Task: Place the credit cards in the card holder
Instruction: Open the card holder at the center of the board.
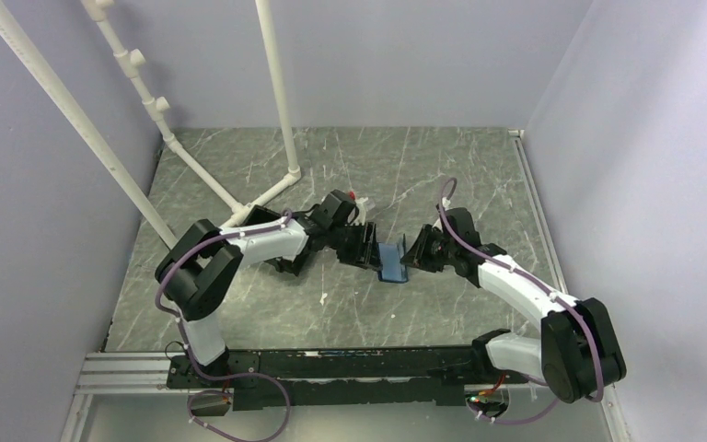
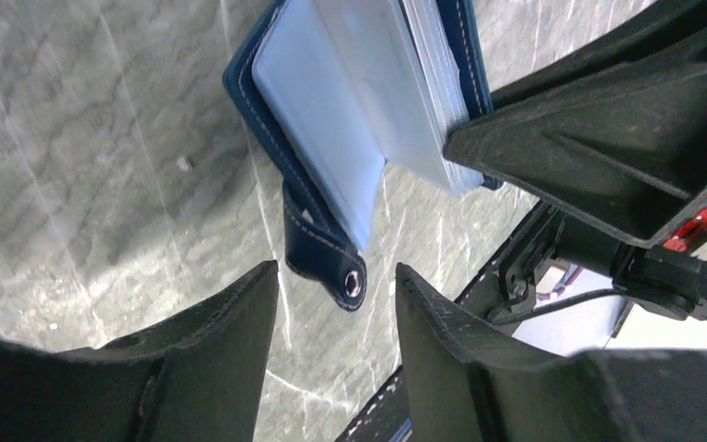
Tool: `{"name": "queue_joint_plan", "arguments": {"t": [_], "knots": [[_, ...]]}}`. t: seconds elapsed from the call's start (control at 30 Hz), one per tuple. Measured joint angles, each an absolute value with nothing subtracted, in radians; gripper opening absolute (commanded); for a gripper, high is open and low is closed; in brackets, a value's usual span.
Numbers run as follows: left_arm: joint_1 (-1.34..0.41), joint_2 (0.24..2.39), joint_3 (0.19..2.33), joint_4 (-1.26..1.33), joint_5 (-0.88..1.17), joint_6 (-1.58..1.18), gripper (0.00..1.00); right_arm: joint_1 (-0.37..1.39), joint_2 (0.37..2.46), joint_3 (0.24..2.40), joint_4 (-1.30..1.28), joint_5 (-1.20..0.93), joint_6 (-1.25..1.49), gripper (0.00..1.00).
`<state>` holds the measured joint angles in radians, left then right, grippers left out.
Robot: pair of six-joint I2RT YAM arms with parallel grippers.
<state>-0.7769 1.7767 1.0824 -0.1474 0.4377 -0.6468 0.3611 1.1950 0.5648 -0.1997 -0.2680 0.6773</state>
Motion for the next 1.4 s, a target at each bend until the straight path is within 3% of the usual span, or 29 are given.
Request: {"name": "queue_joint_plan", "arguments": {"t": [0.07, 0.2, 0.27, 0.53, 0.73, 0.93, 1.1, 1.2, 1.4], "knots": [[-0.778, 1.79, 1.104, -0.147, 0.429, -0.647, 0.55, 0.348, 1.19, 0.562, -0.201, -0.271, 0.678, 0.26], [-0.785, 1.808, 1.122, -0.148, 0.393, -0.646, 0.56, 0.3, 1.19, 0.563, -0.242, -0.235, 0.706, 0.51], [-0.789, 1.808, 1.123, -0.16, 0.371, -0.638, 0.56, 0.263, 1.199, 0.564, -0.281, -0.188, 0.715, 0.55], [-0.815, 1.797, 1.184, -0.263, 0.276, -0.574, 0.57, 0.273, 1.205, 0.579, -0.458, -0.023, 0.688, 0.62], [-0.839, 1.731, 1.224, -0.29, 0.256, -0.556, 0.56, 0.342, 1.129, 0.635, -0.423, -0.055, 0.606, 0.5], [-0.846, 1.723, 1.257, -0.271, 0.271, -0.558, 0.59, 0.345, 1.203, 0.64, -0.323, -0.199, 0.6, 0.68], [-0.847, 1.739, 1.257, -0.266, 0.284, -0.561, 0.62, 0.323, 1.2, 0.638, -0.312, -0.203, 0.605, 0.68], [-0.85, 1.774, 1.26, -0.256, 0.301, -0.561, 0.63, 0.256, 1.183, 0.599, -0.281, -0.242, 0.61, 0.75], [-0.854, 1.862, 1.272, -0.236, 0.336, -0.57, 0.58, 0.195, 1.187, 0.532, -0.225, -0.365, 0.614, 0.75]]}}
